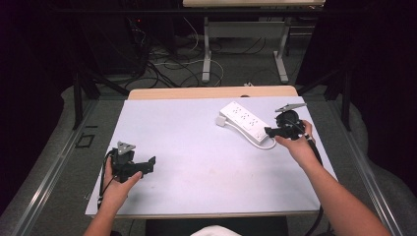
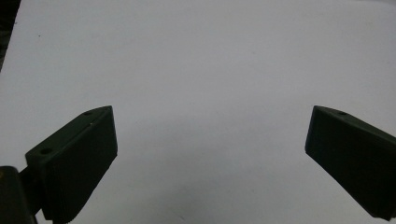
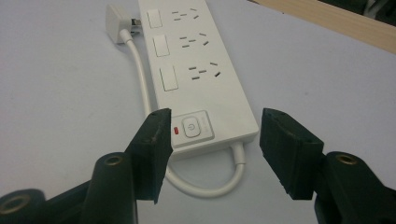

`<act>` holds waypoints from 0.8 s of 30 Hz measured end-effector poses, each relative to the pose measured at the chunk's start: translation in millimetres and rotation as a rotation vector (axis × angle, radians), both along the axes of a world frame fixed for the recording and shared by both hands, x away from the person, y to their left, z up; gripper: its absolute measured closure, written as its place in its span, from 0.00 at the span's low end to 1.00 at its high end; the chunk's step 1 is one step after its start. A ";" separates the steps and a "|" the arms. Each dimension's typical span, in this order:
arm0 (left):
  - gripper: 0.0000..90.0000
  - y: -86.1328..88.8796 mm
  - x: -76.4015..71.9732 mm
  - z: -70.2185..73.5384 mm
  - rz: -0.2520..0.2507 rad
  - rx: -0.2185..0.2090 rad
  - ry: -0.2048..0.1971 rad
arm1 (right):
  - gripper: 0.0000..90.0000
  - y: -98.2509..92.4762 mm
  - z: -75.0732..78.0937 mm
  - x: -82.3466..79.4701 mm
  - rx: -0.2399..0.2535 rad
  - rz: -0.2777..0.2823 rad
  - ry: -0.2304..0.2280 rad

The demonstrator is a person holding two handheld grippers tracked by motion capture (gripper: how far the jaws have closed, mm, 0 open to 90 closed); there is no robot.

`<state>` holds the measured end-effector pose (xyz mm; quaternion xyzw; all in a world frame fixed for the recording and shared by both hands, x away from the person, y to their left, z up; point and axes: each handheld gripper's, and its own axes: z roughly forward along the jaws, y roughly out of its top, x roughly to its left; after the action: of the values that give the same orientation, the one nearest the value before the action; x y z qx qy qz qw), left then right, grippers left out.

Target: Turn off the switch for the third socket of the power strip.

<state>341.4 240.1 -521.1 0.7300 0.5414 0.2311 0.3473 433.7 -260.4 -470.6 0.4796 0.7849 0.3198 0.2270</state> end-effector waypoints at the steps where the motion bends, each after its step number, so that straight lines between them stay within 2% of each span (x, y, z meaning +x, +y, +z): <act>1: 0.03 0.0 0.0 -0.1 0.000 -0.001 0.000 | 0.50 0.9 -0.1 1.7 -0.001 0.005 0.002; 8: 0.03 -0.1 0.4 -0.8 0.003 -0.004 0.000 | 0.49 8.6 0.9 16.1 -0.032 0.024 0.013; 15: 0.03 0.0 0.7 -1.4 -0.002 -0.002 0.004 | 0.51 17.1 2.6 27.1 0.004 0.021 0.026; 24: 0.03 0.5 0.9 -1.6 -0.003 -0.002 0.007 | 0.52 29.9 2.4 42.9 -0.006 0.019 0.021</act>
<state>342.2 240.6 -522.6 0.7314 0.5417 0.2273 0.3465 476.7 -230.5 -468.2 0.4748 0.7928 0.3144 0.2171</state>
